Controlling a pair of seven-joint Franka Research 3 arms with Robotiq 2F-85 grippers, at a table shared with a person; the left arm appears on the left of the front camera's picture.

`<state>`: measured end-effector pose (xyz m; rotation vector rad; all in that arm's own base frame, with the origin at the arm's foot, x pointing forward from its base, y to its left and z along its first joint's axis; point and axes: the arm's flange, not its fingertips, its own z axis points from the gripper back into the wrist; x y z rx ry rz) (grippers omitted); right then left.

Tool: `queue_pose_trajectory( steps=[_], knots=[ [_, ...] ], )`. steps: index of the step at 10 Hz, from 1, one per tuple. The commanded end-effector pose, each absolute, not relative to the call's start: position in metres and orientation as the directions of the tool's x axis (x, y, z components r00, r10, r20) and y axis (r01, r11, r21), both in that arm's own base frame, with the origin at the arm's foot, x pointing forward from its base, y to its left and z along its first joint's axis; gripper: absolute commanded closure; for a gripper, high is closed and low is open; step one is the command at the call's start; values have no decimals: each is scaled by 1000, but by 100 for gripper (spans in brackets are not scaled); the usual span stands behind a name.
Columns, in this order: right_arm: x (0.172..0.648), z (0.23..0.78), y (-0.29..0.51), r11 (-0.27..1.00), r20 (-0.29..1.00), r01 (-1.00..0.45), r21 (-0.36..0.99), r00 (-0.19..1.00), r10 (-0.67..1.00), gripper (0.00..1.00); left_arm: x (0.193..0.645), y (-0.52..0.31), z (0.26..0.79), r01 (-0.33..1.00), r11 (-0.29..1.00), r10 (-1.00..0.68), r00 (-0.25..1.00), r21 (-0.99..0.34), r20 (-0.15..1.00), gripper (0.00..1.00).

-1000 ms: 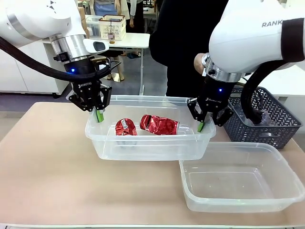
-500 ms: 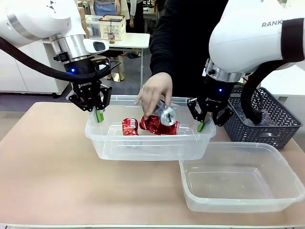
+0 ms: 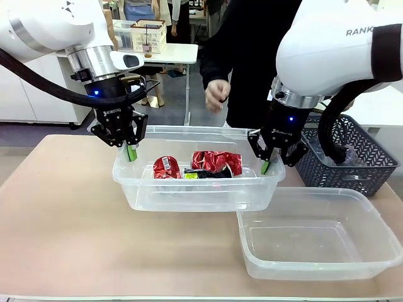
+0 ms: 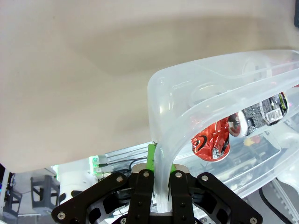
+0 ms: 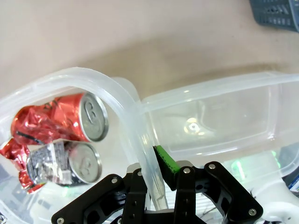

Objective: Sort the waste into each basket.
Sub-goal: Offer the picked Organizing box to the human.

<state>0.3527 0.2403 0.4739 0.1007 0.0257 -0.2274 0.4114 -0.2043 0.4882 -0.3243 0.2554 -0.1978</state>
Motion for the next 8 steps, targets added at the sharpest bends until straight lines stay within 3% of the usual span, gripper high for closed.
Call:
queue_pose_trajectory(
  steps=[1,8],
  knots=[
    [355,475,237,966,-31,236,104,972,-234,94,408,-205,491,162,923,-248,944,-348,-216,95],
    [355,475,237,966,-31,236,104,972,-234,94,408,-205,491,162,923,-248,944,-348,-216,95]
  ],
)
